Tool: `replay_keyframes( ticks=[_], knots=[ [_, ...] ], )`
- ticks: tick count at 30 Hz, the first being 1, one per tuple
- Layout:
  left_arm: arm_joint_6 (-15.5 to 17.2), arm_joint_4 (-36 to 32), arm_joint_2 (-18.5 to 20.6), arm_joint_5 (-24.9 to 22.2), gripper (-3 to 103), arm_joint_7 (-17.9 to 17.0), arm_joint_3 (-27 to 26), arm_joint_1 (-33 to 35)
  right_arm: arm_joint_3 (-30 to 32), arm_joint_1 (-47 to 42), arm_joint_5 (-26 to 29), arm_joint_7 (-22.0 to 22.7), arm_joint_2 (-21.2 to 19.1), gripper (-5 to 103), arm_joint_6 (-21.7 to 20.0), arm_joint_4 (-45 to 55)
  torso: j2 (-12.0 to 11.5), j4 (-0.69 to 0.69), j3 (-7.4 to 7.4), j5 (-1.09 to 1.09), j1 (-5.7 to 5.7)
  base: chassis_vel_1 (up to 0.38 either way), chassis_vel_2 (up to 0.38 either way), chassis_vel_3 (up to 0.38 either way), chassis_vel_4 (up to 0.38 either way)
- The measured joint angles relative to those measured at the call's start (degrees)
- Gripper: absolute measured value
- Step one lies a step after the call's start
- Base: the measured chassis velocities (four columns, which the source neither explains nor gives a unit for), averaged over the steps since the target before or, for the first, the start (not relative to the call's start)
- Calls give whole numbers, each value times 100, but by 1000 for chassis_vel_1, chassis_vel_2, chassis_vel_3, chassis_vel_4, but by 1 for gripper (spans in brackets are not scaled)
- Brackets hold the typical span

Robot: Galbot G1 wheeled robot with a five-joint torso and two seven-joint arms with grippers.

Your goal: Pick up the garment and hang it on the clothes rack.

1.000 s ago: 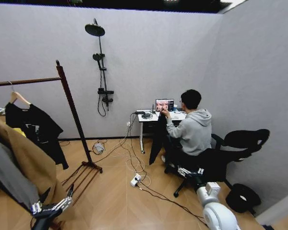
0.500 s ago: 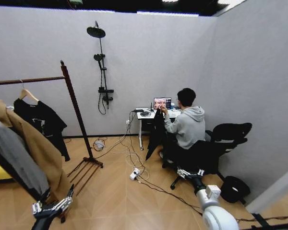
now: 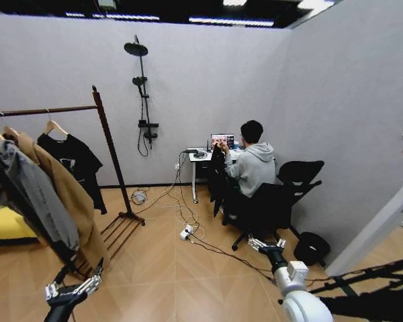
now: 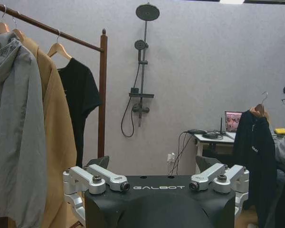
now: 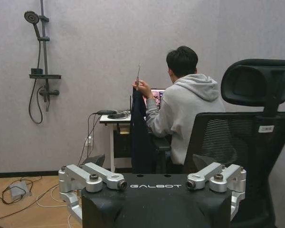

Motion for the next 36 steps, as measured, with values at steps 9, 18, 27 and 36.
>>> replay_keyframes(
  ticks=[9, 18, 27, 36],
  knots=[
    [0, 0, 0, 0, 100, 1, 0, 0, -85, 60, -134, -10, 71, 100, -32, -1, 0, 1, 0, -3, 0, 195, -210, -211, 193],
    [0, 0, 0, 0, 100, 0, 0, 0, -83, 33, -139, -35, 70, 100, -5, -40, 0, 0, 0, 0, 0, 201, -197, -197, 180],
    [0, 0, -1, 0, 100, 1, 0, 1, -98, 32, -175, -170, 76, 100, 172, -107, 3, 0, -2, 2, -4, 147, -151, -152, 152],
    [0, 0, 0, 0, 100, 1, 0, 0, -10, -23, -155, -451, 83, 100, 190, -141, -1, -1, 1, 2, 2, 8, -12, -18, 24]
  ],
)
